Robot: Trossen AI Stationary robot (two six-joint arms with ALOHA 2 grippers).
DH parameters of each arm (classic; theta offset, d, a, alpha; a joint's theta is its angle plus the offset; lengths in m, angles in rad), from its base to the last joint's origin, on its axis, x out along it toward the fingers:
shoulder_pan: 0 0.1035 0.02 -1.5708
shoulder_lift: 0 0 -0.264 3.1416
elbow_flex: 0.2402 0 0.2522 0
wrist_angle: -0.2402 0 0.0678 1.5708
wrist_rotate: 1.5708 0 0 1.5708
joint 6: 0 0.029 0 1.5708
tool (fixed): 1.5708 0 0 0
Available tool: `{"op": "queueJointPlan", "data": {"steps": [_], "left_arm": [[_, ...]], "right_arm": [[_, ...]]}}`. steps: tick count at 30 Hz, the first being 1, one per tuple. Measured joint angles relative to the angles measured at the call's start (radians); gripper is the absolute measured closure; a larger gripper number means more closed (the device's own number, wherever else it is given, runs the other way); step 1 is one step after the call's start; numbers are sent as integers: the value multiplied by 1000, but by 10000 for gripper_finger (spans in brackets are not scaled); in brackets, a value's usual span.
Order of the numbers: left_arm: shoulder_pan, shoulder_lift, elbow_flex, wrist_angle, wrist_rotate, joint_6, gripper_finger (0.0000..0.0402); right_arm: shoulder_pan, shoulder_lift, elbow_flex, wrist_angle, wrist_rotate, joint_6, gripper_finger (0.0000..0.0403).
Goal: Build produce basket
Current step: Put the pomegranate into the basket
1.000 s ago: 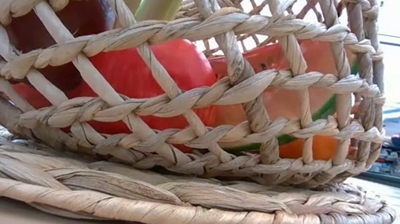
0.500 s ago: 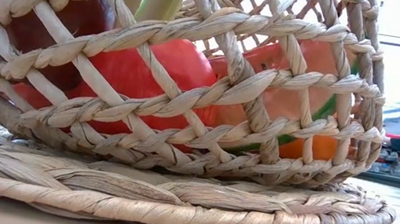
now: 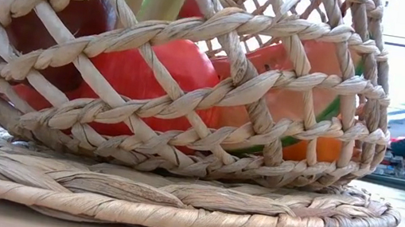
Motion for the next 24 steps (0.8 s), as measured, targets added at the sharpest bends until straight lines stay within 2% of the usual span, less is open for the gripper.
{"op": "queueJointPlan", "data": {"steps": [2,8,11,14,18,24], "left_arm": [[-1,0,0,0,0,-2,10],[-3,0,0,-3,0,-3,10],[-2,0,0,-8,-1,2,10],[-2,0,0,-9,-1,23,10],[-2,0,0,-27,-1,28,10],[-2,0,0,-67,-2,13,10]], "right_arm": [[2,1,0,0,50,20,32],[1,3,0,7,81,-3,29],[-5,-1,0,6,154,-9,21],[-18,-25,-1,1,225,-77,10],[-51,-87,-1,3,251,-135,4],[-151,-155,0,-166,330,-109,3]]}}
